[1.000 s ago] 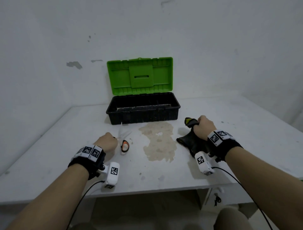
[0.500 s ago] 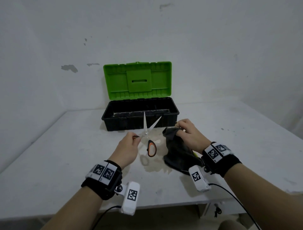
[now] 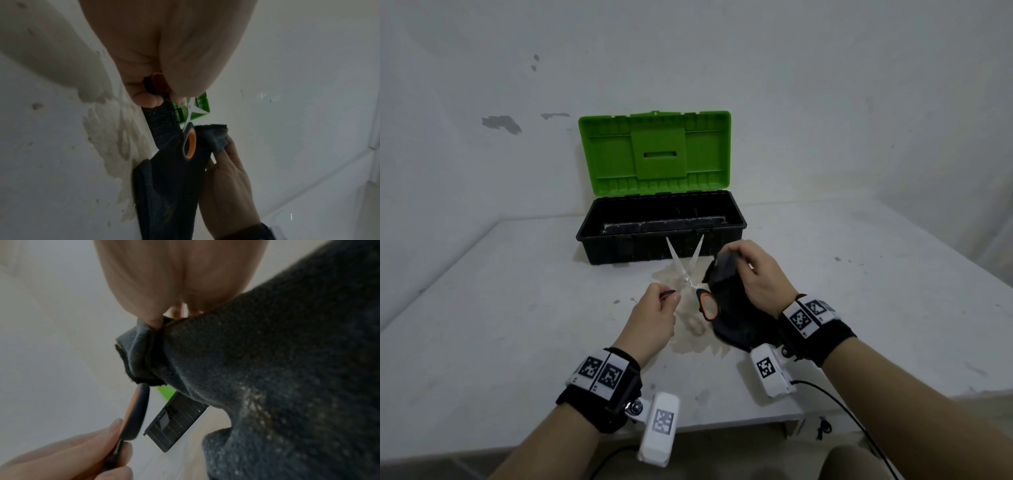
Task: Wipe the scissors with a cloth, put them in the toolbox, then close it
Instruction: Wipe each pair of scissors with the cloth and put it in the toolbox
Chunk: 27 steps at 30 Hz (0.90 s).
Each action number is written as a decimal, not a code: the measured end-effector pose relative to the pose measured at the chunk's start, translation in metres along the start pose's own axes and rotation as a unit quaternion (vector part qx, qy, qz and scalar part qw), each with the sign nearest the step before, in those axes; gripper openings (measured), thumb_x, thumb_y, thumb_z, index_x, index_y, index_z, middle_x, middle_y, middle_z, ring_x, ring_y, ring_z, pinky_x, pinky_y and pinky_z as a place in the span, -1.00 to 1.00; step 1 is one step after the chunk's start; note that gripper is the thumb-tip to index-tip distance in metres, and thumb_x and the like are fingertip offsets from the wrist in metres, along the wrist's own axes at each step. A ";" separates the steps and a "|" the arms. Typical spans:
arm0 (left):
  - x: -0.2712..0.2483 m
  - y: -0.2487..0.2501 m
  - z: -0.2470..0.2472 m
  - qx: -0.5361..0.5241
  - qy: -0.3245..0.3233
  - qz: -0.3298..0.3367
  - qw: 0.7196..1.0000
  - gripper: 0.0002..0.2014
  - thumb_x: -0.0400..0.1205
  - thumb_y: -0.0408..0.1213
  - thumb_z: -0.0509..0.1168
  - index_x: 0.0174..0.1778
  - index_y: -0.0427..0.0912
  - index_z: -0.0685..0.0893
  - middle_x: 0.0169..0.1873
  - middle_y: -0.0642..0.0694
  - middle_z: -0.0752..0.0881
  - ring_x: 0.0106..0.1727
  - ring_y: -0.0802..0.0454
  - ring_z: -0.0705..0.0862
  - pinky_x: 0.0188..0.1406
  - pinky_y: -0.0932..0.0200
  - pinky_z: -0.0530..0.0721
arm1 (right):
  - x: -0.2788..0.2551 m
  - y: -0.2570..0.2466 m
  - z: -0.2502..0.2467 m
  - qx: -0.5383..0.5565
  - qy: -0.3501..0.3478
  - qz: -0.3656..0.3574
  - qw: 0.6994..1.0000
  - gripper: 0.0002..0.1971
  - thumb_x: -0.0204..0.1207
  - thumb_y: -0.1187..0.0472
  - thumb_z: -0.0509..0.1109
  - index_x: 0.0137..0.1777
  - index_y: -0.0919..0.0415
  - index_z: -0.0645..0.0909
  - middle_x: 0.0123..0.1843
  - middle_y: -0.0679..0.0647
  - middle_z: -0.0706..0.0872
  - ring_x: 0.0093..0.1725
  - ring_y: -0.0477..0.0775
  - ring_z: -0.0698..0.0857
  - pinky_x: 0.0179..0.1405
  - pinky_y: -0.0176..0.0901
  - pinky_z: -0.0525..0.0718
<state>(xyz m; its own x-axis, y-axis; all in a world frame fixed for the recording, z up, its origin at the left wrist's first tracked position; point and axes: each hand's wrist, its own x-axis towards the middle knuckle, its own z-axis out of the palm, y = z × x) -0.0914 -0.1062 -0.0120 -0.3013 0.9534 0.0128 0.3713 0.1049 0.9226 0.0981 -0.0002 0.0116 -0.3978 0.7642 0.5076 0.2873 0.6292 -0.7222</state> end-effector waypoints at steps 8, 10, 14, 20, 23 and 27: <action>0.007 -0.007 0.010 -0.016 -0.007 0.007 1.000 -0.78 0.77 -0.06 0.20 0.24 -0.07 0.54 -0.17 0.03 0.59 -0.16 0.05 0.57 -0.12 0.07 0.58 | 0.004 -0.003 0.008 0.040 0.083 0.058 0.994 -0.73 0.56 0.33 0.33 -0.03 -0.13 0.49 -0.16 -0.09 0.65 -0.26 -0.09 0.64 -0.20 -0.28 0.56; 0.007 -0.008 0.015 -0.021 -0.011 0.010 1.000 -0.78 0.76 -0.04 0.21 0.23 -0.05 0.54 -0.16 0.05 0.59 -0.15 0.04 0.58 -0.13 0.04 0.58 | 0.004 -0.006 0.011 0.005 0.065 0.085 0.994 -0.80 0.54 0.28 0.36 -0.10 -0.11 0.58 -0.17 -0.16 0.71 -0.26 -0.16 0.69 -0.19 -0.28 0.62; 0.007 -0.006 0.022 -0.025 -0.005 0.016 1.000 -0.80 0.76 -0.02 0.21 0.19 -0.03 0.54 -0.22 0.08 0.58 -0.23 0.10 0.55 -0.17 0.07 0.54 | 0.002 -0.015 0.013 0.121 0.004 0.215 0.969 -0.76 0.48 0.10 0.32 -0.19 0.11 0.83 -0.14 0.04 0.87 -0.07 0.10 0.84 0.12 0.14 0.78; 0.009 -0.003 0.024 -0.033 0.007 0.028 0.999 -0.84 0.77 -0.07 0.20 0.19 -0.03 0.54 -0.20 0.04 0.61 -0.21 0.05 0.59 -0.18 0.07 0.55 | -0.008 -0.022 0.007 0.202 -0.071 0.200 0.956 -0.84 0.57 0.26 0.45 0.00 0.03 0.84 -0.17 0.04 0.87 -0.20 -0.04 0.80 -0.08 -0.15 0.75; 0.008 -0.001 0.023 -0.041 -0.002 0.025 0.999 -0.84 0.77 -0.09 0.20 0.20 -0.04 0.55 -0.20 0.02 0.61 -0.28 0.06 0.58 -0.25 0.09 0.53 | -0.004 -0.020 0.006 0.262 -0.021 0.238 0.935 -0.85 0.57 0.34 0.44 0.00 0.17 0.84 -0.08 0.34 0.84 -0.08 0.33 0.77 0.09 0.25 0.73; 0.003 0.001 0.026 -0.066 -0.010 0.021 0.998 -0.89 0.78 -0.13 0.19 0.14 -0.04 0.55 -0.25 0.00 0.58 -0.36 0.06 0.52 -0.35 0.11 0.49 | 0.000 -0.024 0.009 0.303 0.085 0.263 0.912 -0.91 0.47 0.31 0.56 -0.08 0.33 0.78 -0.14 0.37 0.83 -0.18 0.34 0.76 0.00 0.33 0.74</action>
<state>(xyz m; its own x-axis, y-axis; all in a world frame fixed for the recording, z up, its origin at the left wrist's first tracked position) -0.0690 -0.0956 -0.0213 -0.2695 0.9620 0.0449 0.2642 0.0290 0.9640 0.0836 -0.0165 0.0247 -0.1877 0.9813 0.0435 -0.1558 0.0140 -0.9877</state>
